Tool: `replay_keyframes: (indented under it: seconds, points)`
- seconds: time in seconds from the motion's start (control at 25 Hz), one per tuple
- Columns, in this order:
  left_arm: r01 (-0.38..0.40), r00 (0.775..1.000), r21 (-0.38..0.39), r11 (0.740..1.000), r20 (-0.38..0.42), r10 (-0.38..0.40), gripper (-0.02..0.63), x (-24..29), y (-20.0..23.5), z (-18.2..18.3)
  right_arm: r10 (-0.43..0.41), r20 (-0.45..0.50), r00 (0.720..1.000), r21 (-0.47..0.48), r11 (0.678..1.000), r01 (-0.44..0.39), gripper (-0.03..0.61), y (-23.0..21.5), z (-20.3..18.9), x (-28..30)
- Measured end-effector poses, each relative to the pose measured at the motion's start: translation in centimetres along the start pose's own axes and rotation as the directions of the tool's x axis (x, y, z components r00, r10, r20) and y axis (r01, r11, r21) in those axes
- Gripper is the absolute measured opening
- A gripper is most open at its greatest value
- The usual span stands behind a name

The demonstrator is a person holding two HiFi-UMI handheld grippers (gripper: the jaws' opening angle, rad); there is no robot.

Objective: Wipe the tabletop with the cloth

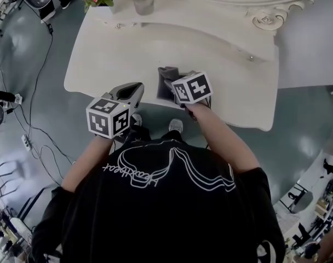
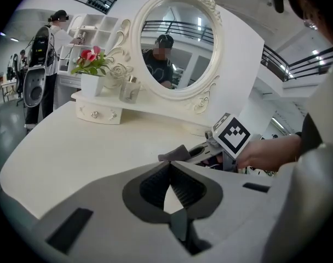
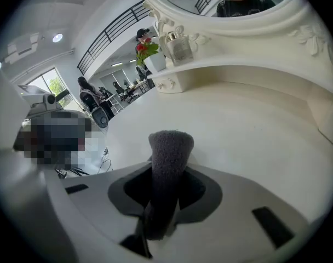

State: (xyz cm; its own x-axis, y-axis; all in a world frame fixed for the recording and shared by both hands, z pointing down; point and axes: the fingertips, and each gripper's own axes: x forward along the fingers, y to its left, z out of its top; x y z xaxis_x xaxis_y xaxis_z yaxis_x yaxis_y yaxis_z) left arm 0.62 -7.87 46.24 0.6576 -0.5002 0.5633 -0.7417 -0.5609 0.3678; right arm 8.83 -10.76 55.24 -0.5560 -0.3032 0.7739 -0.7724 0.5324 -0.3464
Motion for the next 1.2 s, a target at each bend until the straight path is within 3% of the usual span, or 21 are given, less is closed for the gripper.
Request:
replay_keyframes:
  seconds: [0.8, 1.2]
  points:
    - [0.111, 0.993, 0.066, 0.992, -0.053, -0.107, 0.003, 9.0, -10.1, 0.0, -0.07, 0.044, 0.997, 0.06, 0.996, 0.067, 0.094, -10.2, -7.2, -9.7]
    - [0.188, 0.98, 0.119, 0.975, -0.09, -0.178, 0.003, 12.5, -14.4, 0.6, -0.185, 0.058, 0.981, 0.161, 0.972, 0.174, 0.092, -16.2, -12.9, -16.2]
